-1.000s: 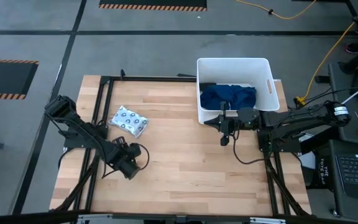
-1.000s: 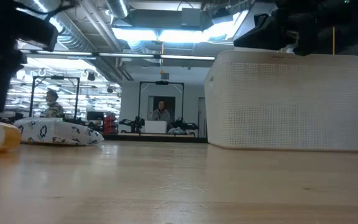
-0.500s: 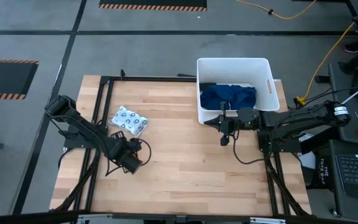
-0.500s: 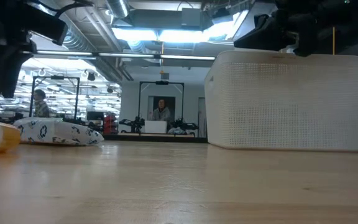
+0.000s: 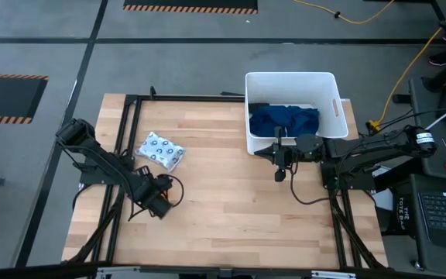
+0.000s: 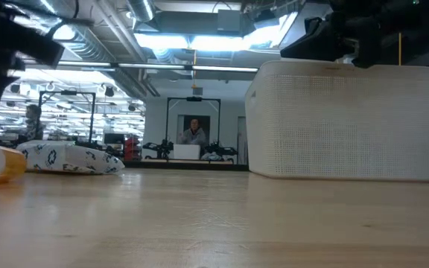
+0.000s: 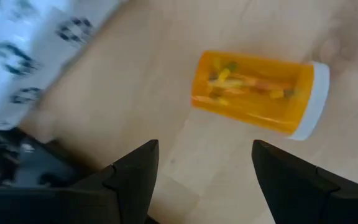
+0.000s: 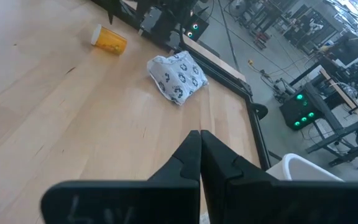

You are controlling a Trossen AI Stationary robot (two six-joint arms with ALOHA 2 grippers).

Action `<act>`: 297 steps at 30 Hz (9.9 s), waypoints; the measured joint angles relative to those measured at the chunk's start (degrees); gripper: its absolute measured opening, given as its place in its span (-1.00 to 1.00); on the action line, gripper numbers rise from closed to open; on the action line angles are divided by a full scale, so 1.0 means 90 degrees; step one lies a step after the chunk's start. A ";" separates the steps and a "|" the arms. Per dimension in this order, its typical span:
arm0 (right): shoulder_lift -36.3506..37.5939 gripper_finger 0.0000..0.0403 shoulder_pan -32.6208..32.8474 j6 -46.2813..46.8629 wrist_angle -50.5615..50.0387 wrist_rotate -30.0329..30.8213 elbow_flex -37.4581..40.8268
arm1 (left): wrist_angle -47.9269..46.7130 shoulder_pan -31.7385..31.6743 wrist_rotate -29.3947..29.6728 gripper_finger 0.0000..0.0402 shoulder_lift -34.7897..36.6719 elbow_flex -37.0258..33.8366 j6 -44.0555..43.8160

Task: Pick & place medical supplies in basket/bin
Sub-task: Put the orange pill bottle into the white container

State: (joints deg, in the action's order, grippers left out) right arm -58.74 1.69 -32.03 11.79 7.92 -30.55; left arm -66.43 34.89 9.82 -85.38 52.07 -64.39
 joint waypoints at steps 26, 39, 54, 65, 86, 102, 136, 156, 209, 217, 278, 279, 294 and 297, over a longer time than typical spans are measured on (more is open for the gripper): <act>0.0000 -0.99 -0.0001 0.0002 0.0011 -0.0002 0.0000 | 0.1412 -0.0015 0.1140 0.25 -0.0002 -0.0597 0.1621; 0.0000 -0.99 -0.0002 0.0002 0.0012 -0.0002 0.0000 | 0.1434 -0.0019 0.1470 0.25 -0.0002 -0.0597 0.2164; 0.0000 -0.99 -0.0002 0.0031 0.0005 -0.0001 0.0000 | 0.1956 -0.0828 0.0936 0.25 -0.0859 -0.0556 0.3863; 0.0000 -0.99 -0.0001 0.0219 -0.0036 -0.0002 -0.0001 | 0.2038 -0.0925 0.0886 0.25 -0.0790 -0.0590 0.3654; 0.0000 -0.99 0.0000 0.0226 -0.0053 -0.0002 -0.0002 | 0.2442 -0.0937 0.1012 -0.01 -0.0792 -0.0600 0.3552; 0.0000 -0.99 -0.0002 0.0214 -0.0036 -0.0002 -0.0002 | 0.2541 -0.1010 0.1599 -0.06 -0.0233 0.0082 0.4440; 0.0000 -0.99 0.0000 0.0738 -0.0102 -0.0067 -0.0002 | 0.8603 -0.4539 -0.1936 -0.03 0.2280 -0.1745 0.9473; -0.0001 -0.99 0.0000 0.0748 0.0434 -0.0074 -0.0002 | 1.3391 -0.4806 -0.1533 -0.03 0.1552 -0.2815 0.8431; -0.0002 -0.53 -0.0002 0.1535 0.1433 -0.0857 -0.0002 | 1.2018 -0.4265 -0.0825 -0.02 0.1027 -0.1955 0.7795; -0.0084 -0.04 -0.0002 0.1626 0.1595 -0.0852 -0.0002 | 1.2033 -0.4265 -0.0825 -0.02 0.1027 -0.1955 0.7819; -0.2157 0.48 -0.0012 0.1050 0.2531 -0.0828 -0.1264 | 1.1865 -0.3905 -0.0102 -0.02 -0.0192 -0.0748 0.9128; -0.2157 0.48 -0.0023 0.1099 0.2447 -0.0829 -0.1309 | 1.1858 -0.3905 -0.0100 -0.02 -0.0192 -0.0748 0.9128; -0.2231 0.48 -0.0333 0.1491 0.1696 -0.0902 -0.1753 | 1.1881 -0.3908 -0.0094 -0.02 -0.0192 -0.0748 0.9173; -0.2314 0.48 -0.0333 0.1369 0.1764 -0.1022 -0.1756 | 1.1859 -0.3907 -0.0081 -0.02 -0.0192 -0.0755 0.9247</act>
State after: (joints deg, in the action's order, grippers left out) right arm -79.57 -1.30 -19.71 27.66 -1.28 -46.35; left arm 40.30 -0.27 9.09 -87.11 45.28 18.83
